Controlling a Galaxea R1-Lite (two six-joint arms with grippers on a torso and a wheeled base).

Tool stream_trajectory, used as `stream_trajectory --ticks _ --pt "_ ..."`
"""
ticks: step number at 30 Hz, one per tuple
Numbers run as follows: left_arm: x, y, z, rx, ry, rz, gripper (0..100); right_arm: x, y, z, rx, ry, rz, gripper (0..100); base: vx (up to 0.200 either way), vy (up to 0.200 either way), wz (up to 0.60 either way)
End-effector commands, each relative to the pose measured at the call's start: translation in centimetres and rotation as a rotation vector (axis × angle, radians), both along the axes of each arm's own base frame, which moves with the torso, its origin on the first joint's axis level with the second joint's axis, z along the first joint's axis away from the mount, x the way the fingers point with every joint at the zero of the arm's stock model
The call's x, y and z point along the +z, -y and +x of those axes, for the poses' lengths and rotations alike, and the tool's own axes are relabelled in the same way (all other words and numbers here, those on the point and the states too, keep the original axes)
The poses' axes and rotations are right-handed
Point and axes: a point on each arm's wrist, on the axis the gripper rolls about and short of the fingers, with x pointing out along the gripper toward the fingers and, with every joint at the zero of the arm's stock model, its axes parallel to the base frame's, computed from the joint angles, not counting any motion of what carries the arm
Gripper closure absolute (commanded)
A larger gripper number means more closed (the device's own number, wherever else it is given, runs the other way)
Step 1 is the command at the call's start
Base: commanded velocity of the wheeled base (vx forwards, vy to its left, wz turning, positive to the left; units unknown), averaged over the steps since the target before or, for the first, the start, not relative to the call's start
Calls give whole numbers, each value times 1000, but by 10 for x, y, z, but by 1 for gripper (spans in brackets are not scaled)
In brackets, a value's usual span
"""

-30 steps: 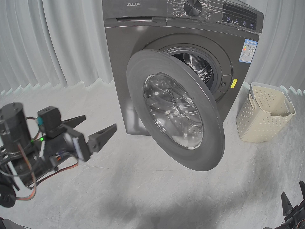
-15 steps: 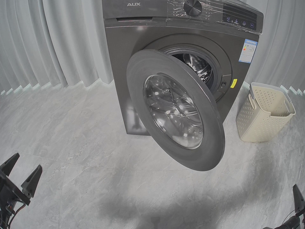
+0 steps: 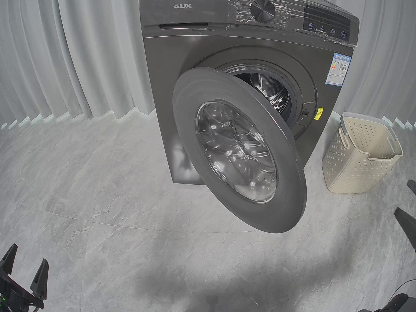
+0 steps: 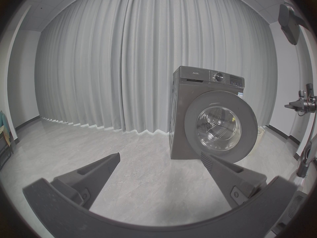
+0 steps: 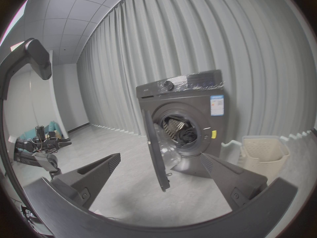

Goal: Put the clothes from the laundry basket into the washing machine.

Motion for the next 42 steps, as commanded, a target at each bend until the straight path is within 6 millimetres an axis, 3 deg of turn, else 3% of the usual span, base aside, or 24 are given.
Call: stream_trajectory --ticks 1,5,11,20,26,34,36,42 --pt "-28 0 -16 49 -13 -22 0 -18 -74 109 322 -236 -98 0 0 0 0" --pt "-30 1 -15 31 -21 9 0 -24 -90 123 355 -272 -117 0 0 0 0" --pt "-30 1 -15 5 -23 23 0 -26 -99 140 297 -292 -127 0 0 0 0" --pt "-30 1 -15 11 -23 23 0 -24 -91 159 174 -295 -123 0 0 0 0" --pt "-30 1 -15 10 -23 22 0 -21 -58 173 -23 -284 -110 0 0 0 0" --pt "-30 1 -15 11 -23 23 0 -6 -19 167 -195 -198 -139 0 0 0 0" --pt "-30 1 -15 11 -23 23 0 -4 3 171 -333 -175 -171 0 0 0 0" --pt "-30 1 -15 11 -23 23 0 -12 37 184 -486 -158 -181 0 0 -67 0"
